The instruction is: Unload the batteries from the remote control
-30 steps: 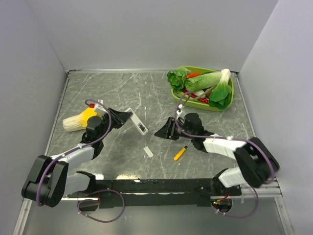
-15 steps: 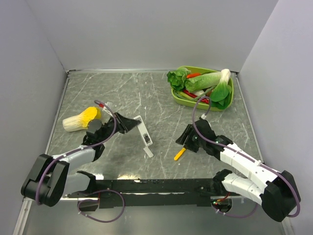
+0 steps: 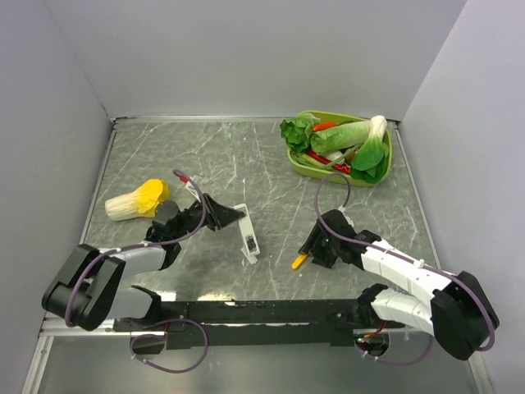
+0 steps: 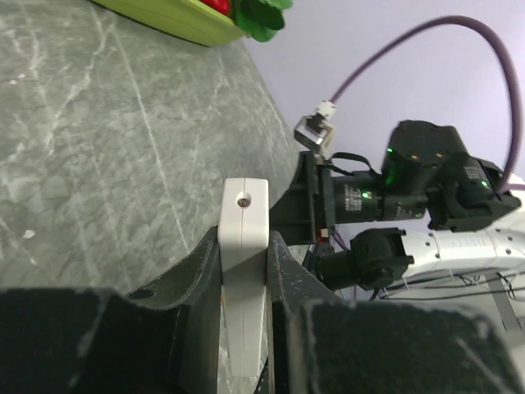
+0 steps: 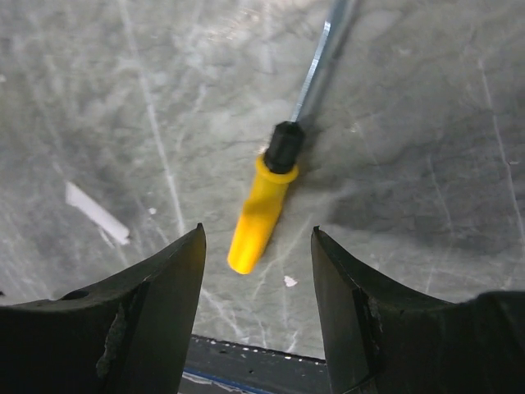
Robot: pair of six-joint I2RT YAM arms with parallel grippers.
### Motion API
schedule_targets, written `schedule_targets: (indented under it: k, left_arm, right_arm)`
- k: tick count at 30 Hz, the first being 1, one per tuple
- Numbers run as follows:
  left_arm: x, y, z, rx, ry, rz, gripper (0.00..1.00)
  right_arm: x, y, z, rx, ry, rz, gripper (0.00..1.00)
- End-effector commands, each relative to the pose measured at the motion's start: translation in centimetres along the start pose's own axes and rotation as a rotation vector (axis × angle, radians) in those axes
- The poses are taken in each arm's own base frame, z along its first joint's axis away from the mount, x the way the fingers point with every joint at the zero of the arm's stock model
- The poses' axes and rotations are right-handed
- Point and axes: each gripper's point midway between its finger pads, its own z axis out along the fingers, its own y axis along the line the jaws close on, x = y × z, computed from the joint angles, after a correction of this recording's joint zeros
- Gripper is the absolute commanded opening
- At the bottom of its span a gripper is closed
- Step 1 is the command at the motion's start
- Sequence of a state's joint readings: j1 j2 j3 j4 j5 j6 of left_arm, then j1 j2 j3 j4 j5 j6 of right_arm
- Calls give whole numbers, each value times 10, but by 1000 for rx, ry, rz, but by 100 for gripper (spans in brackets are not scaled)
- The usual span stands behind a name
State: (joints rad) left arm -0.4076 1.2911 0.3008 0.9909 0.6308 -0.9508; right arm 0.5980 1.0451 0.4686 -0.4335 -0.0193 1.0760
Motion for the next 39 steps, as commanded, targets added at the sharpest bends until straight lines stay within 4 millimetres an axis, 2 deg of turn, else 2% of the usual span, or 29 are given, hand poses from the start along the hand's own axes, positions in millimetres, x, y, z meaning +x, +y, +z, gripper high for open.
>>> schedule_targets:
  k: [1,4,7,10,13,14,15,17,22,23,25,26,29,31,32,34,35,39]
  left_arm:
    - [1,-37,0,199,23,97,1]
    - [6,-36,4,210,46,85,1]
    - [8,-21,12,151,60,53,1]
    - [9,-14,19,133,79,49,1]
    - [10,-4,28,93,107,32,1]
    - [14,3,31,74,125,30,1]
    - [10,3,37,71,130,36,1]
    - [17,14,43,43,166,12,1]
    - [17,26,61,21,216,-16,1]
    - [28,39,62,-24,257,-39,1]
    - [24,44,72,-42,271,-31,2]
    - [33,53,72,-72,303,-43,4]
    - [30,57,86,-80,318,-24,8]
    - [40,72,89,-134,356,-45,9]
    - [35,72,95,-134,357,-22,13]
    - [46,86,95,-178,402,-39,19]
    - [45,87,99,-179,407,-38,23]
    - [48,97,102,-204,419,-45,31]
  right_arm:
    - [-4,8,7,-14,-20,35,62]
    - [-7,6,15,5,-35,24,62]
    - [-4,6,23,14,-14,1,60]
    - [-3,3,30,31,-6,-21,54]
    - [-3,2,32,20,-9,-55,40]
    - [-3,3,31,16,-12,-63,32]
    - [-4,4,30,11,-16,-74,29]
    - [-11,6,27,1,-44,-115,19]
    - [-21,18,16,-53,-85,-266,1]
    - [-23,21,14,-63,-91,-292,0]
    - [-26,22,11,-68,-99,-355,0]
    - [-28,25,8,-70,-104,-375,0]
    - [-29,29,6,-97,-102,-456,0]
    - [-25,34,2,-147,-96,-501,0]
    - [-25,36,1,-164,-101,-512,0]
    - [-23,44,-7,-233,-114,-546,0]
    - [-23,47,-10,-254,-124,-553,0]
    - [-26,58,-25,-329,-171,-582,0]
